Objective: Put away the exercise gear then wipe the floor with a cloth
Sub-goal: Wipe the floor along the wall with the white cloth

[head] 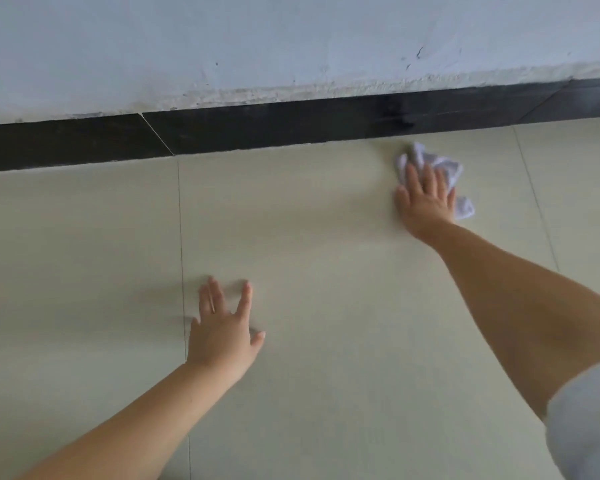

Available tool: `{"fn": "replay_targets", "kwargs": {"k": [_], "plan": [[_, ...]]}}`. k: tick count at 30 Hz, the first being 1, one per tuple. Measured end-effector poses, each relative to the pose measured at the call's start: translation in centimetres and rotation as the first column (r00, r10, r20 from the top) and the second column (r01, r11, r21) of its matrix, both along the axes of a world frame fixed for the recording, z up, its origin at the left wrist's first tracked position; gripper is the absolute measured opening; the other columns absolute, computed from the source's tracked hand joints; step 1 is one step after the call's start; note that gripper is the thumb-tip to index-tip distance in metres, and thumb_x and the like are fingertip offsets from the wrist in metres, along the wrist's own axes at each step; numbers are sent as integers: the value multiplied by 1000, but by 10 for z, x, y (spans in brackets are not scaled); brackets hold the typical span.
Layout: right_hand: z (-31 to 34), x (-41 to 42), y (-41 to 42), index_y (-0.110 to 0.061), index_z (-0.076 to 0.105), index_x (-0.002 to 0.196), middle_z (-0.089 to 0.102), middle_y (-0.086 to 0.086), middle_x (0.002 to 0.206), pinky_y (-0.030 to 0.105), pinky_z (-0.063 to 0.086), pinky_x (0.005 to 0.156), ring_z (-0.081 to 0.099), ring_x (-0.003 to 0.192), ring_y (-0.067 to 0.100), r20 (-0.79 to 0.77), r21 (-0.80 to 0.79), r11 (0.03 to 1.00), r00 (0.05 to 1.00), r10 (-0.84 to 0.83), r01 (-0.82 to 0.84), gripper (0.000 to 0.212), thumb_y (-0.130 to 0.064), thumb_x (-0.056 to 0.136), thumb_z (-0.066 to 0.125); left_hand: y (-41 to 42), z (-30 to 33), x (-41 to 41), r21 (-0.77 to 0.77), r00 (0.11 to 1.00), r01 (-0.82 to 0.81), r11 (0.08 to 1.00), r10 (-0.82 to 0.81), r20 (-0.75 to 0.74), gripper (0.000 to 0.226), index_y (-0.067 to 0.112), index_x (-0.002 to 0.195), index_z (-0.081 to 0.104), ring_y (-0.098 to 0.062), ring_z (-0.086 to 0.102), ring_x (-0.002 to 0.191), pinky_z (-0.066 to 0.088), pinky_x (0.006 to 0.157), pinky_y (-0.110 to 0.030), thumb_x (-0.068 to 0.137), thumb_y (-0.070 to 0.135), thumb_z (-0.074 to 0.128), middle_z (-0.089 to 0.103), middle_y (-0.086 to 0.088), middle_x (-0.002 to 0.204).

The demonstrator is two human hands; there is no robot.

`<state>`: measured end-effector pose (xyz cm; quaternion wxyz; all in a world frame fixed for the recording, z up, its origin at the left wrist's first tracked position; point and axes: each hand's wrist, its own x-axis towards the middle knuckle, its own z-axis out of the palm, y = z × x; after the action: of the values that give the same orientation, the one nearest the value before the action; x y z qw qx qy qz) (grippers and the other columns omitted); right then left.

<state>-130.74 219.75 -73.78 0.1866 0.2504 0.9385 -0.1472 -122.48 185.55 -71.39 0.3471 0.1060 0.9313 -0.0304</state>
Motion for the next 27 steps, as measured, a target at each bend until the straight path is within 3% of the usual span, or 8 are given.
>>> {"fn": "replay_targets", "kwargs": {"k": [2, 4, 9, 13, 17, 20, 25, 27], "plan": [[9, 20, 30, -29, -4, 152, -11, 5, 160, 48, -10, 117, -14, 146, 24, 62, 0, 966, 964, -260, 260, 56, -41, 101, 18, -4, 0, -2, -1, 1000, 25, 1000, -25, 10, 77, 30, 150, -9, -37, -10, 145, 33, 109, -48, 94, 50, 39, -16, -23, 155], [11, 34, 19, -28, -3, 152, -11, 5, 160, 48, -10, 117, -15, 146, 24, 82, 7, 941, 938, -337, 337, 59, -41, 101, 21, -6, 1, -3, -4, 999, 28, 1000, -27, 45, 77, 30, 149, -13, -38, -15, 144, 28, 110, -52, 95, 48, 38, -19, -23, 154], [18, 65, -68, -27, -10, 151, -18, 5, 159, 46, -9, 116, -19, 145, 25, 203, -56, 998, 979, 36, -25, 62, -47, 101, 21, -2, 16, -15, 18, 979, -31, 999, 26, 201, 76, 31, 150, -11, -35, -20, 144, 35, 107, -44, 95, 40, 41, -25, -20, 154], [31, 84, -120, -27, -19, 149, -28, 7, 155, 50, -3, 117, -24, 143, 30, 397, -161, 932, 843, 363, -326, 69, -50, 99, 24, -4, 31, -39, 13, 946, -18, 1000, 13, 324, 70, 31, 151, 0, -35, -12, 145, 26, 112, -46, 96, 35, 42, -23, -18, 155], [40, 53, -122, -23, -22, 148, -28, 14, 154, 53, 1, 117, -16, 144, 36, 607, -112, 903, 691, 393, -415, 76, -54, 97, 26, -6, 33, -60, -45, 921, 128, 991, -102, 375, 65, 23, 152, -4, -42, 6, 144, 25, 113, -46, 99, 24, 35, -15, -27, 154], [51, 41, -123, -19, -21, 148, -25, 17, 155, 51, 4, 118, -10, 145, 37, 686, -125, 876, 597, 416, -466, 77, -53, 98, 26, -11, 21, -48, -54, 928, 156, 986, -128, 350, 69, 22, 151, -7, -41, 0, 145, 28, 110, -45, 98, 20, 37, -19, -28, 153], [65, 56, -110, -25, -8, 152, -23, 8, 157, 51, 5, 118, -9, 146, 34, 605, -225, 906, 678, 418, -358, 72, -49, 98, 33, -9, 10, -28, -9, 968, 48, 999, -44, 246, 74, 27, 151, -7, -37, -10, 145, 37, 103, -41, 98, 13, 42, -23, -21, 154], [62, 70, -119, -20, -8, 152, -21, 11, 157, 51, 5, 118, -10, 146, 34, 595, -191, 905, 688, 415, -381, 81, -68, 91, 17, -8, 12, -27, 23, 966, 20, 1000, -26, 257, 74, 25, 151, -9, -38, -14, 144, 37, 104, -41, 98, 11, 41, -26, -21, 153]]}}
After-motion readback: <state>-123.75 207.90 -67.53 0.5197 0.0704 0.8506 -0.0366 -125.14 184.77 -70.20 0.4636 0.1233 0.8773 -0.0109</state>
